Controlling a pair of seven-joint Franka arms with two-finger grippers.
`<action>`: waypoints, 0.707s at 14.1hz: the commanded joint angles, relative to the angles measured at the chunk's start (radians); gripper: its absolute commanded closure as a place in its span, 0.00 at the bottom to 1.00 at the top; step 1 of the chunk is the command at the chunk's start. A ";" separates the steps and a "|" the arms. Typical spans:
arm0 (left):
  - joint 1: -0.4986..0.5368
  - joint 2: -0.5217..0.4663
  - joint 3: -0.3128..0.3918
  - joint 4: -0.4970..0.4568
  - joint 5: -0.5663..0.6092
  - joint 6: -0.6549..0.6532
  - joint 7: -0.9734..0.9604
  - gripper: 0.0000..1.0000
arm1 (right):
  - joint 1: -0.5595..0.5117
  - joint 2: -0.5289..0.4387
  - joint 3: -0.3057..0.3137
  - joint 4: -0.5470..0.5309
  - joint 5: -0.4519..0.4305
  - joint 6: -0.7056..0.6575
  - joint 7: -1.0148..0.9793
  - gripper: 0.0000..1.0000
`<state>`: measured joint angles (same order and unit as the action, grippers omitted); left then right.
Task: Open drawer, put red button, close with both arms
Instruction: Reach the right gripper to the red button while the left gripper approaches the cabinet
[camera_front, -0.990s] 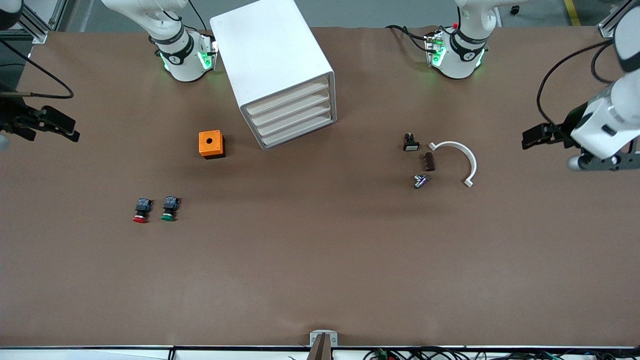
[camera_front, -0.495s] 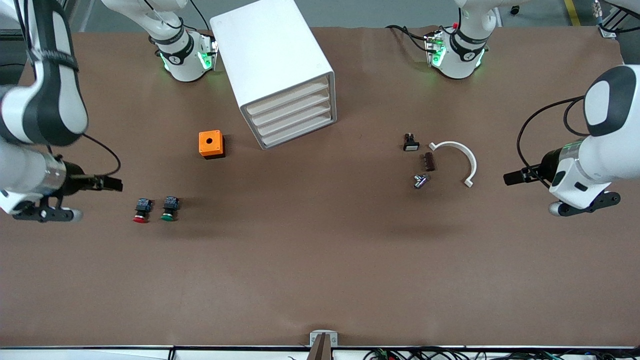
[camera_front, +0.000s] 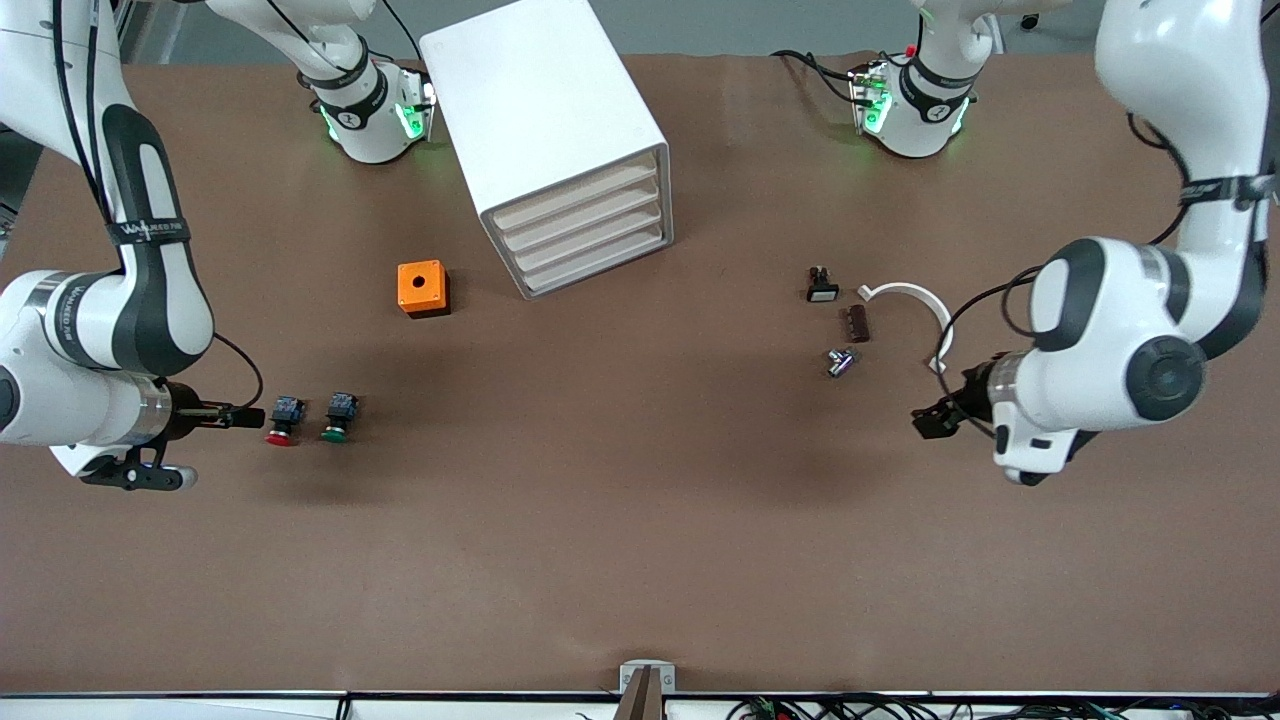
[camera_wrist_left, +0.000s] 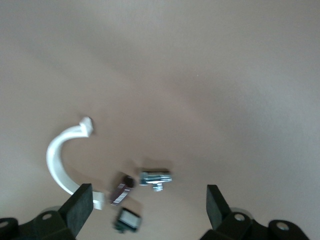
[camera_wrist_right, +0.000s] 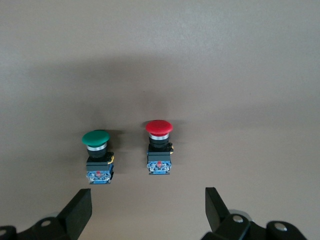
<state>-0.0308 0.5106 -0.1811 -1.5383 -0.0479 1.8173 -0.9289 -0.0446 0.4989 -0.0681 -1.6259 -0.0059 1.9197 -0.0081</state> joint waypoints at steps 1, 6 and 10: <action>-0.069 0.087 0.003 0.082 -0.010 -0.007 -0.294 0.00 | -0.021 -0.008 0.011 -0.078 -0.014 0.085 -0.003 0.00; -0.136 0.154 0.002 0.081 -0.097 -0.012 -0.790 0.00 | -0.037 -0.011 0.011 -0.202 -0.014 0.243 0.008 0.00; -0.211 0.197 0.002 0.076 -0.190 -0.015 -0.912 0.00 | -0.038 -0.002 0.011 -0.247 -0.014 0.318 0.010 0.00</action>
<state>-0.2109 0.6827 -0.1840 -1.4861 -0.2048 1.8197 -1.7936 -0.0667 0.5055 -0.0707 -1.8389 -0.0059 2.1974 -0.0078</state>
